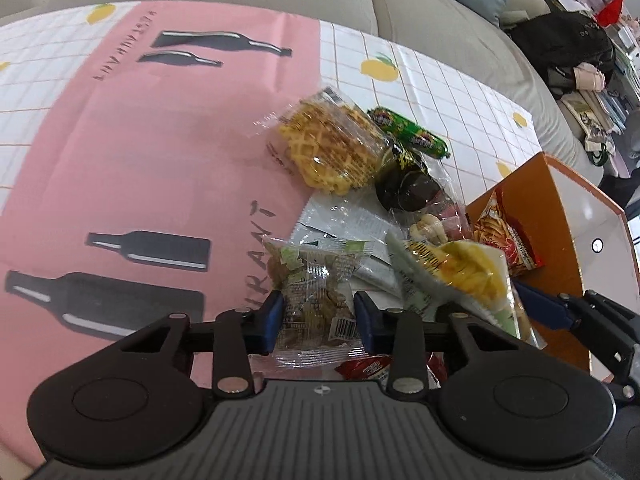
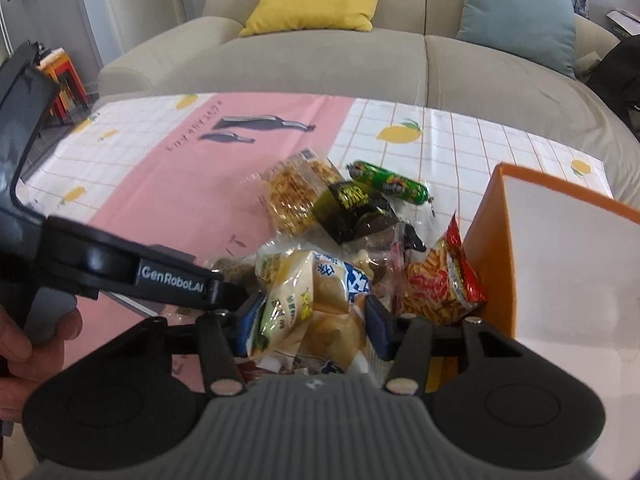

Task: Organize snacks
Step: 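Carry both packets into the orange box and open both tools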

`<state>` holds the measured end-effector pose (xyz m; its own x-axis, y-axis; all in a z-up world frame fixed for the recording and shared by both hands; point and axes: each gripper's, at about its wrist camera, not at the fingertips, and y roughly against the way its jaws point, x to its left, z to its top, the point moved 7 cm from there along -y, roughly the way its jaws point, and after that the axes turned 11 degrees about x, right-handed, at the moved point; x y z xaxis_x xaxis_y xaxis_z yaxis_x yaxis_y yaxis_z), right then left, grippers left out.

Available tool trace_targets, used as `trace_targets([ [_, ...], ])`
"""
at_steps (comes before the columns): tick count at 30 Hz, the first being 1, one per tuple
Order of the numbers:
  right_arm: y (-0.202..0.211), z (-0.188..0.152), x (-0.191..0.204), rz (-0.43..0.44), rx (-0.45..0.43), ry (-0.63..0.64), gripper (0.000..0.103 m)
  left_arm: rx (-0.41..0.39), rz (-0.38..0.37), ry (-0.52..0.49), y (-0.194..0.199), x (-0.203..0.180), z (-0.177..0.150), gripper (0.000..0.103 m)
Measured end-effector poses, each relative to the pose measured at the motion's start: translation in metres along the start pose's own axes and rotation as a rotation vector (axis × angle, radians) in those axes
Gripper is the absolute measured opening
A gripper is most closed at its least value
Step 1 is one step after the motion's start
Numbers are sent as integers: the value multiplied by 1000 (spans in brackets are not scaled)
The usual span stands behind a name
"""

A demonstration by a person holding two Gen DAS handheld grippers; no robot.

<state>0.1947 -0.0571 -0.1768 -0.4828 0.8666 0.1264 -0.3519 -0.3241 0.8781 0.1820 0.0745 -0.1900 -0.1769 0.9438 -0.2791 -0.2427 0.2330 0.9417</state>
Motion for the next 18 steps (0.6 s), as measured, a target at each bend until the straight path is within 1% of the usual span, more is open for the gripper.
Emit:
trace_targets([
  [4,13,4,4,8,-24,3,50,-27,-1,8,17,1,-2,42],
  [13,53,16,8,83,-69,-17,48,-91,-8,-3,59,-9,-4,42],
  [18,85,24,-4,66,-110,-12,48,-134,-26,-49,85,-31,-1,42],
])
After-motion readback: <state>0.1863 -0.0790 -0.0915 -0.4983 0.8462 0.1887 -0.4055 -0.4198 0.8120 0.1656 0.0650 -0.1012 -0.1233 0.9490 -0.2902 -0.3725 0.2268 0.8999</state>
